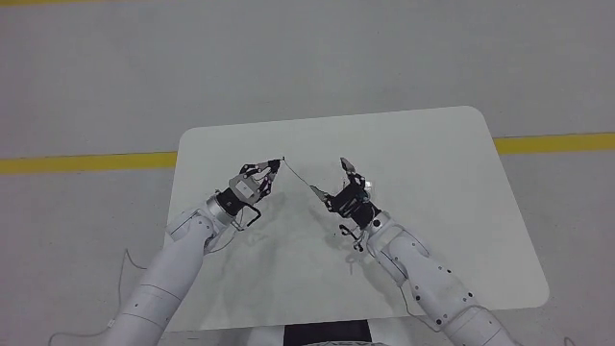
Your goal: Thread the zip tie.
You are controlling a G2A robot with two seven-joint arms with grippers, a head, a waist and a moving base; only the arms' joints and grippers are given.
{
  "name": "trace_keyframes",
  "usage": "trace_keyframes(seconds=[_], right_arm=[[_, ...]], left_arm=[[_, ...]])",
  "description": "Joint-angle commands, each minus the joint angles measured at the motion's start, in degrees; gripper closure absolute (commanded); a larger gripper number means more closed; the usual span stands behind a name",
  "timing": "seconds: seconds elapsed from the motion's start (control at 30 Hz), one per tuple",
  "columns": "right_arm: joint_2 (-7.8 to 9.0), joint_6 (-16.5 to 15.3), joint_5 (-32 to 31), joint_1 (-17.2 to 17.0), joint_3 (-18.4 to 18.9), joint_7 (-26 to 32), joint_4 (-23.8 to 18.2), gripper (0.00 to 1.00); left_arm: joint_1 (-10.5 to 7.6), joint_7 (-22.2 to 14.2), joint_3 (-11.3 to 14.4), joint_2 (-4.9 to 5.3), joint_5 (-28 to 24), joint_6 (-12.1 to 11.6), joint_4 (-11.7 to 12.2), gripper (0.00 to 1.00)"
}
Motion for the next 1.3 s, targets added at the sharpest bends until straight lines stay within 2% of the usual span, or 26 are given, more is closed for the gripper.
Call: trace_keyframes(seconds=[0.0, 0.03, 0.13, 0.2, 0.27, 0.5, 0.57, 0.63, 0.73, 0.93, 1.03, 1.27], right_arm=[[0.11, -2.64, 5.46, 0.15, 1.67, 1.69, 0.15, 0.00], [0.18, -3.77, 7.16, 0.23, 2.41, 2.57, 0.20, 0.00], [0.31, -10.59, 17.43, 0.23, 4.64, 6.78, 0.46, 0.00], [0.37, -14.12, 26.96, 0.16, 6.55, 10.63, 0.72, 0.00], [0.54, -14.12, 32.32, 0.33, 7.32, 14.17, -0.20, 0.00], [0.54, -14.12, 32.32, 0.33, 7.32, 14.17, -0.20, 0.00], [0.48, -13.76, 33.59, 0.10, 7.45, 14.22, -0.03, 0.00], [0.21, -13.61, 42.09, 0.13, 8.62, 15.75, 0.38, 0.00], [0.18, -13.18, 49.90, 0.41, 10.80, 18.10, 0.88, 0.00], [0.19, -12.81, 61.93, 0.45, 13.58, 23.35, 0.57, 0.00], [0.23, -12.07, 63.81, 0.46, 14.14, 24.83, 0.15, 0.00], [0.23, -12.07, 63.81, 0.46, 14.14, 24.83, 0.15, 0.00]], left_arm=[[0.06, -2.12, -0.30, 0.37, 3.49, -1.00, -0.22, 1.00], [0.03, -2.82, -0.49, 0.56, 5.15, -1.65, -0.19, 1.00], [0.07, -5.10, -1.07, 1.12, 10.03, -3.97, 0.02, 1.00], [0.24, -7.57, -1.51, 1.41, 11.45, -4.92, 0.67, 1.00], [0.06, -9.36, -2.14, 1.63, 11.87, -5.72, 1.81, 1.00], [0.06, -9.36, -2.14, 1.63, 11.87, -5.72, 1.81, 1.00], [-0.02, -8.08, -1.79, 1.68, 13.83, -6.60, 1.20, 1.00], [-0.27, -8.46, -2.17, 1.88, 15.18, -7.56, 1.08, 1.00], [-0.76, -9.82, -2.84, 2.40, 19.04, -9.11, 1.02, 1.00], [-1.20, -13.12, -2.72, 2.91, 23.06, -11.41, 0.03, 1.00], [-1.28, -13.49, -2.22, 2.88, 22.96, -11.88, -0.37, 1.00], [-1.26, -13.25, -2.05, 2.83, 22.30, -11.67, -0.32, 1.00]])
